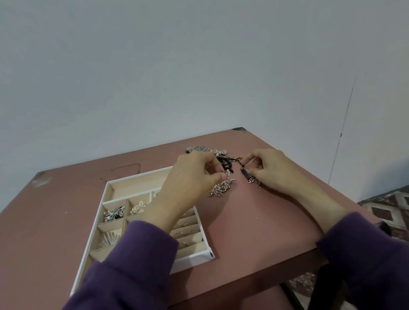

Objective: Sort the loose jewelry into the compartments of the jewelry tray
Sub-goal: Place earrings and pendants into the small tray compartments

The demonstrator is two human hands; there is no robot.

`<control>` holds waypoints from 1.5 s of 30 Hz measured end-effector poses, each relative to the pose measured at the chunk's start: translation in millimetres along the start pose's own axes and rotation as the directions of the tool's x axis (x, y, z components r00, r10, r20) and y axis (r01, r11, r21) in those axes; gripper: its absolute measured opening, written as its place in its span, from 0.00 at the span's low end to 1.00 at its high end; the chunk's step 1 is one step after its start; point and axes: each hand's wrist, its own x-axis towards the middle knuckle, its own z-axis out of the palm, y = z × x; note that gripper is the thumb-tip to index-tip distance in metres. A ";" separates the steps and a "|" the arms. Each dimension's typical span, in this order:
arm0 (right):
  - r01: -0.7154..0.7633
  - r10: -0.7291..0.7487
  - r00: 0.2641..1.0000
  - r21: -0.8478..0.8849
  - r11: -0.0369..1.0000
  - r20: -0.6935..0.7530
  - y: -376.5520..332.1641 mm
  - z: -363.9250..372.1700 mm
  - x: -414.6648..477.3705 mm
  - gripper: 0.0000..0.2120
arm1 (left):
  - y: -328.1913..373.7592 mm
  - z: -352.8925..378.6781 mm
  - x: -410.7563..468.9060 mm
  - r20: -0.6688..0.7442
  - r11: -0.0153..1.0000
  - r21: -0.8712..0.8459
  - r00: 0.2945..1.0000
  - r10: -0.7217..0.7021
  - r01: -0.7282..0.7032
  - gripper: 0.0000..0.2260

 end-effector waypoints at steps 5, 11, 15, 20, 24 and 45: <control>-0.045 0.037 0.998 -0.143 0.989 -0.058 2.9 1.7 -0.6 0.11 | -0.3 -2.3 -1.7 -0.008 1.000 0.000 1.000 -0.005 0.005 0.04; -0.052 0.049 0.999 -0.226 0.973 -0.020 -1.7 0.8 -2.6 0.05 | 1.7 -3.5 -2.1 -0.009 1.000 0.003 1.000 0.002 -0.002 0.03; -0.053 0.054 0.999 -0.159 0.986 0.005 -2.8 3.1 -0.7 0.05 | 1.4 -3.2 -2.3 -0.012 1.000 0.010 1.000 0.003 -0.003 0.03; -0.033 0.033 0.999 -0.012 0.999 0.000 -2.9 3.8 -0.9 0.02 | -0.6 -2.7 -3.4 -0.024 1.000 0.008 1.000 -0.007 0.007 0.04; -0.052 0.065 0.996 0.213 0.976 -0.055 -6.7 -0.1 -3.1 0.02 | -1.0 -4.7 -5.8 -0.026 1.000 -0.001 1.000 -0.008 0.008 0.03; 0.223 -0.125 0.973 0.666 0.711 -0.193 -104.8 -58.0 7.8 0.10 | -0.8 -72.2 -32.9 -0.232 0.993 -0.120 0.972 -0.049 0.022 0.03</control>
